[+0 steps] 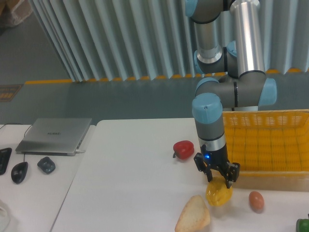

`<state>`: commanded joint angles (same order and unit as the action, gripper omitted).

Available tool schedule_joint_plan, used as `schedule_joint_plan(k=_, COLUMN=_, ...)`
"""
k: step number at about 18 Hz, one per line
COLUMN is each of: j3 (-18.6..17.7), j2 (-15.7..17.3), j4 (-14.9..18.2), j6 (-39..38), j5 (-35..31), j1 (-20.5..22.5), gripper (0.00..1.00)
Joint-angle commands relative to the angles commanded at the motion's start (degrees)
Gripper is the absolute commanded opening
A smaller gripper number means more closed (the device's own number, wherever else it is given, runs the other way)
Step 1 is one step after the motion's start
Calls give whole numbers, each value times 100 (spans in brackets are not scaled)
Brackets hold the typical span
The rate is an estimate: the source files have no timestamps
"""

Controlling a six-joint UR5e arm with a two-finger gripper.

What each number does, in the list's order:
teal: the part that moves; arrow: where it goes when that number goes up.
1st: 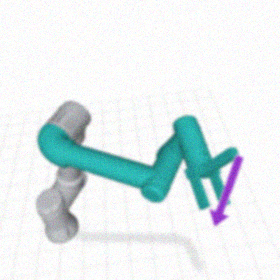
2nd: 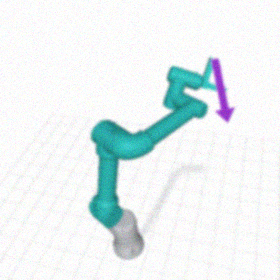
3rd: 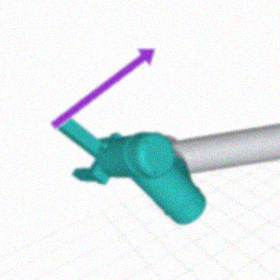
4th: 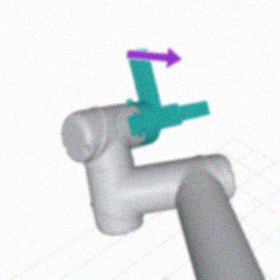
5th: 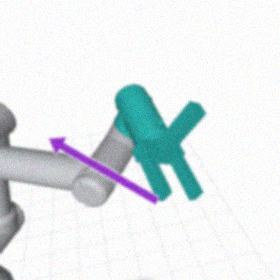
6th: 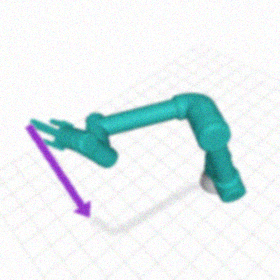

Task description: Place the yellow pepper on the table

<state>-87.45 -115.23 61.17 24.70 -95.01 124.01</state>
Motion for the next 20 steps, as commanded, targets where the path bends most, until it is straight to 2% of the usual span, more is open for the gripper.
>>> schedule_joint_plan(k=1, j3=-9, j2=0, j4=-9, j6=0, j5=-44, j1=9, gripper=100)
schedule_joint_plan(k=7, j3=-27, j2=26, j4=9, j6=70, j5=-71, j1=-17, gripper=100)
schedule_joint_plan(k=9, j3=52, j2=140, j4=61, j6=289, j5=-167, j1=-9, gripper=100)
schedule_joint_plan(k=14, j3=210, j2=439, j4=755, j6=1519, j5=-395, j1=-26, gripper=100)
schedule_joint_plan(k=16, j3=184, j2=676, j4=922, j6=1600, j5=-343, j1=0, gripper=100)
schedule_joint_plan(k=18, j3=210, j2=834, j4=1325, j6=1809, j5=-273, j1=44, gripper=100)
schedule_joint_plan(k=20, j3=219, j2=957, j4=1564, j6=2545, j5=-343, j1=88, gripper=100)
